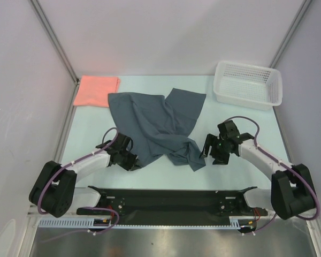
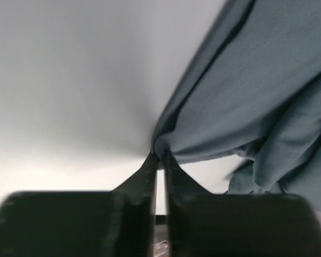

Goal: Fold and stack the t-shirts
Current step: Flatten the tshirt out

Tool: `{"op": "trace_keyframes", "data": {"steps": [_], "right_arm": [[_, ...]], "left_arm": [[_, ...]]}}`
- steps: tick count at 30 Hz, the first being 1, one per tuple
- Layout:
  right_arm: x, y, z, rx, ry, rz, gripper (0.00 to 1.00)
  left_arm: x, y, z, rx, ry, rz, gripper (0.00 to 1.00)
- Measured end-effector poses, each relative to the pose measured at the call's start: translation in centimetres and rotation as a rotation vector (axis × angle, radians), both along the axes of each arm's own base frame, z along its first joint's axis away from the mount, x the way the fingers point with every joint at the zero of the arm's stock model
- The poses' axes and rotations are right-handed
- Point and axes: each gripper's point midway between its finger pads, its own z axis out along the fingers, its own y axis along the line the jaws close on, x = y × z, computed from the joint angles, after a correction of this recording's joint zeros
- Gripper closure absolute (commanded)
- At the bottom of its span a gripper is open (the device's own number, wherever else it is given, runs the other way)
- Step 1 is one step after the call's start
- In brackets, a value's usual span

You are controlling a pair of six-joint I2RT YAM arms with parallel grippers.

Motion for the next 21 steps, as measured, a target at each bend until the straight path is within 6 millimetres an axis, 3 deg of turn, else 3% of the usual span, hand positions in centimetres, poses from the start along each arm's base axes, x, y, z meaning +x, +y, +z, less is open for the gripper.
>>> {"op": "trace_keyframes", "data": {"steps": [2,4,9,12,14,15,17,18,21], "right_arm": [[0.3,0.0,-0.8,-0.009,0.014,0.018,0.32],[0.4,0.1,-1.5,-0.013,0.025,0.043,0.45],[0.5,0.7,-2.3,0.004,0.032,0.097,0.43],[0.9,1.1,-2.3,0.016,0.004,0.135,0.47],[1.3,1.3,-2.5,0.02,-0.015,0.157,0.59],[1.5,1.5,-2.7,0.022,-0.017,0.165,0.73],[1.7,1.5,-3.2,0.017,-0.009,0.179,0.86],[1.8,1.5,-3.4,0.011,-0.002,0.181,0.98],[1.7,0.8,-2.8,-0.041,0.021,0.181,1.0]], "left_arm": [[0.4,0.3,0.0,0.01,-0.007,-0.006,1.0],[0.9,0.7,0.0,0.045,-0.024,-0.02,1.0],[2.3,2.3,1.8,0.151,-0.101,-0.071,1.0],[3.8,2.7,4.8,0.191,-0.206,-0.116,0.99],[4.6,2.8,6.8,0.205,-0.271,-0.144,1.0],[4.9,2.9,7.8,0.212,-0.302,-0.162,1.0],[5.3,2.9,9.4,0.225,-0.344,-0.204,1.0],[5.4,2.8,9.9,0.232,-0.36,-0.225,1.0],[5.2,3.0,11.0,0.257,-0.393,-0.275,1.0]]}}
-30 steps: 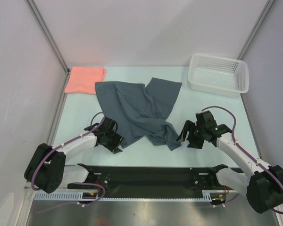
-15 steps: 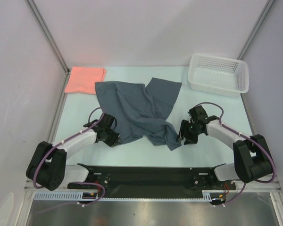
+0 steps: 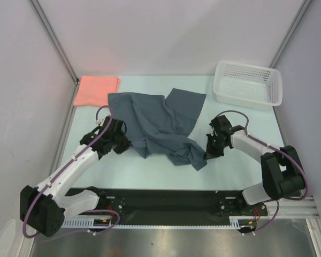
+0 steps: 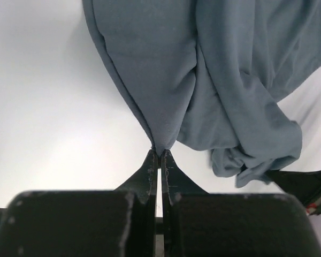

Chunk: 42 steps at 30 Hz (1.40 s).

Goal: Fold and stack the t-shirts
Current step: Flatten the tshirt out

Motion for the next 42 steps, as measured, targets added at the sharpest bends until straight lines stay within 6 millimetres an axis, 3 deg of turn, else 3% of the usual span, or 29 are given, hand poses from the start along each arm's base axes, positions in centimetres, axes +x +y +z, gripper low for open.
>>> {"op": "trace_keyframes", "data": {"steps": [2,5,8,10,13,14,16,18,23,25,26,28,29,31,32,33,37,42], "right_arm": [[0.4,-1.0,1.4,-0.08,-0.02,-0.003,1.0],[1.1,-1.6,5.6,-0.17,-0.122,0.017,1.0],[1.0,-0.1,10.7,-0.176,-0.254,0.078,1.0],[-0.4,2.2,11.9,-0.123,-0.275,0.151,0.91],[-4.6,5.8,9.0,-0.01,-0.155,0.246,0.73],[-6.1,6.1,7.5,0.0,-0.095,0.263,0.61],[-9.4,6.2,4.3,-0.007,0.06,0.288,0.52],[-10.9,6.0,3.3,-0.019,0.135,0.291,0.39],[-9.0,6.2,6.5,0.072,0.043,0.198,0.4],[-7.9,5.9,8.3,0.129,-0.007,0.125,0.46],[-7.4,5.6,9.0,0.155,-0.033,0.083,0.54],[-7.2,5.2,10.0,0.197,-0.07,0.022,0.55],[-7.3,5.0,10.2,0.213,-0.079,0.0,0.48],[-7.8,4.6,9.6,0.227,-0.076,-0.028,0.39],[-8.0,4.4,9.0,0.224,-0.066,-0.034,0.27],[-8.1,4.3,8.4,0.218,-0.057,-0.039,0.25],[-7.2,3.7,5.8,0.151,-0.063,-0.017,0.25],[-4.2,3.4,3.0,0.11,-0.069,-0.004,0.34]], "left_arm": [[-0.5,0.2,0.6,0.014,-0.022,-0.024,1.0],[-1.1,0.8,1.7,0.024,-0.06,-0.032,1.0],[-1.7,1.5,2.3,0.04,-0.082,-0.035,1.0],[-2.0,1.8,2.4,0.054,-0.079,-0.034,1.0],[-2.3,2.1,2.4,0.069,-0.069,-0.036,1.0],[-2.5,2.2,2.4,0.072,-0.068,-0.04,1.0],[-2.7,2.4,2.7,0.071,-0.078,-0.044,1.0],[-3.0,2.5,3.1,0.067,-0.095,-0.046,1.0],[-3.4,2.9,3.7,0.071,-0.115,-0.045,1.0],[-3.5,3.0,3.7,0.072,-0.115,-0.045,1.0],[-3.5,3.0,3.7,0.072,-0.115,-0.046,1.0],[-3.4,2.9,3.7,0.072,-0.116,-0.047,1.0],[-3.4,2.9,3.7,0.072,-0.116,-0.048,1.0],[-3.4,2.9,3.6,0.075,-0.116,-0.053,1.0],[-3.4,2.9,3.6,0.076,-0.115,-0.056,1.0],[-3.4,2.9,3.6,0.076,-0.115,-0.058,1.0],[-3.5,2.7,3.8,0.069,-0.115,-0.071,1.0],[-3.3,2.6,6.4,0.051,-0.166,-0.075,1.0]]}}
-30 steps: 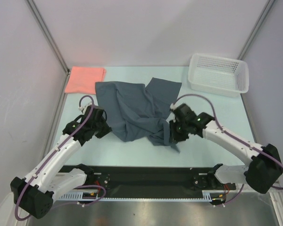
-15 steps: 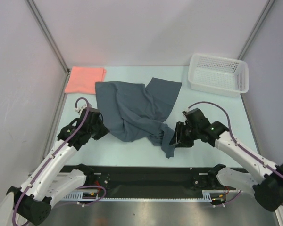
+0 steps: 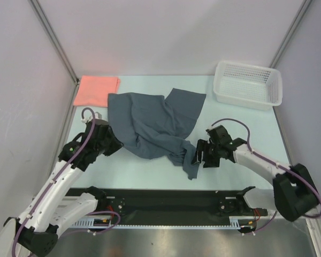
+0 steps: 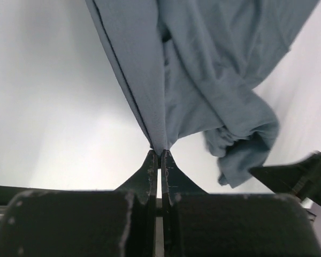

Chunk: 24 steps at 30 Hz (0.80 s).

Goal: Fold and stack the t-shirts
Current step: Flatten the tshirt out

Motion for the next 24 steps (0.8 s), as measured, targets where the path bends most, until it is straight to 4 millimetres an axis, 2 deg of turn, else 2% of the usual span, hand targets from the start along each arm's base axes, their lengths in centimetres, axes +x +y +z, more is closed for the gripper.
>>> {"op": "trace_keyframes", "data": {"steps": [1,2,4,7,8,9,11,13,16,19,20,21,22,24], "right_arm": [[0.4,0.0,-0.5,-0.002,0.01,-0.001,0.36],[0.6,0.2,-1.1,-0.004,0.029,0.008,0.47],[1.1,0.9,-1.6,0.004,0.053,0.041,0.6],[2.1,2.1,-0.9,0.049,0.032,0.079,0.83],[2.4,2.4,-0.3,0.064,0.015,0.091,0.95],[2.8,2.5,0.3,0.072,-0.002,0.099,0.97],[3.9,1.8,1.8,0.053,-0.026,0.085,0.98],[5.1,-0.1,3.9,-0.017,-0.045,0.052,0.98],[7.4,-3.7,9.5,-0.147,-0.174,0.009,0.98],[7.8,-4.3,16.1,-0.162,-0.334,0.03,0.96],[7.4,-4.1,17.3,-0.154,-0.364,0.045,0.92],[6.6,-3.5,18.0,-0.14,-0.383,0.071,0.9],[5.7,-2.4,17.6,-0.122,-0.379,0.108,0.89],[2.3,0.2,15.3,-0.087,-0.312,0.219,0.84]], "left_arm": [[0.0,0.0,0.8,-0.007,-0.018,-0.001,1.0],[0.0,0.0,1.6,-0.013,-0.039,-0.005,1.0],[0.0,0.1,3.3,-0.027,-0.085,-0.011,1.0],[0.1,-0.2,5.7,-0.047,-0.155,-0.041,1.0],[0.2,-0.4,6.4,-0.053,-0.178,-0.06,1.0],[0.3,-0.7,7.1,-0.06,-0.201,-0.085,1.0],[0.4,-1.2,8.5,-0.066,-0.245,-0.129,0.99],[0.7,-1.5,10.1,-0.059,-0.287,-0.165,1.0],[1.2,-1.5,12.8,-0.041,-0.352,-0.191,1.0],[1.5,-1.0,16.0,-0.032,-0.428,-0.179,1.0],[1.5,-0.8,16.7,-0.031,-0.446,-0.169,1.0],[1.5,-0.7,17.2,-0.03,-0.458,-0.162,1.0],[1.5,-0.5,17.4,-0.027,-0.465,-0.153,1.0],[1.0,-0.1,17.2,-0.023,-0.465,-0.147,1.0]]}}
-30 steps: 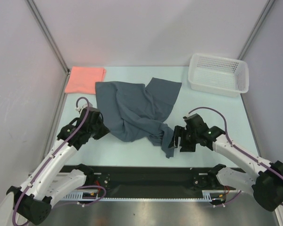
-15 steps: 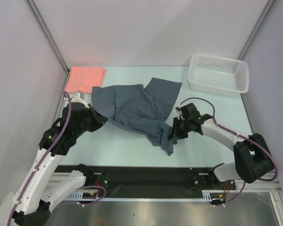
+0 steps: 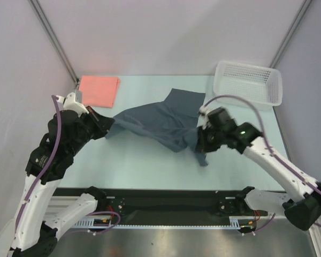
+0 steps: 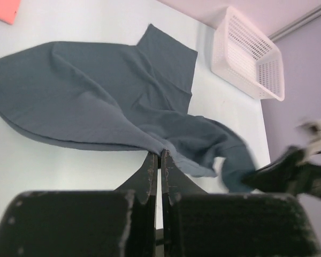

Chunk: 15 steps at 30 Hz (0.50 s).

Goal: Fold and stack the t-shirts
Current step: Flatten the tshirt out

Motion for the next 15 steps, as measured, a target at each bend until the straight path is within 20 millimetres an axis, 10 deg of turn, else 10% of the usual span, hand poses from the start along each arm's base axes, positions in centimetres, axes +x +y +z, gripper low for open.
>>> {"op": "trace_keyframes", "data": {"steps": [4,7,15], "right_arm": [[-6.6,5.1,-9.8,-0.092,0.3,0.18,0.75],[-8.8,6.9,-15.0,-0.211,0.44,0.221,0.49],[-5.9,10.2,-13.0,-0.123,0.381,0.203,0.43]], "left_arm": [[-0.7,0.5,-2.0,0.015,0.042,0.01,1.0],[-1.4,1.0,-4.7,0.053,0.113,0.022,1.0],[-2.4,1.6,-7.6,0.092,0.194,0.029,1.0]]}}
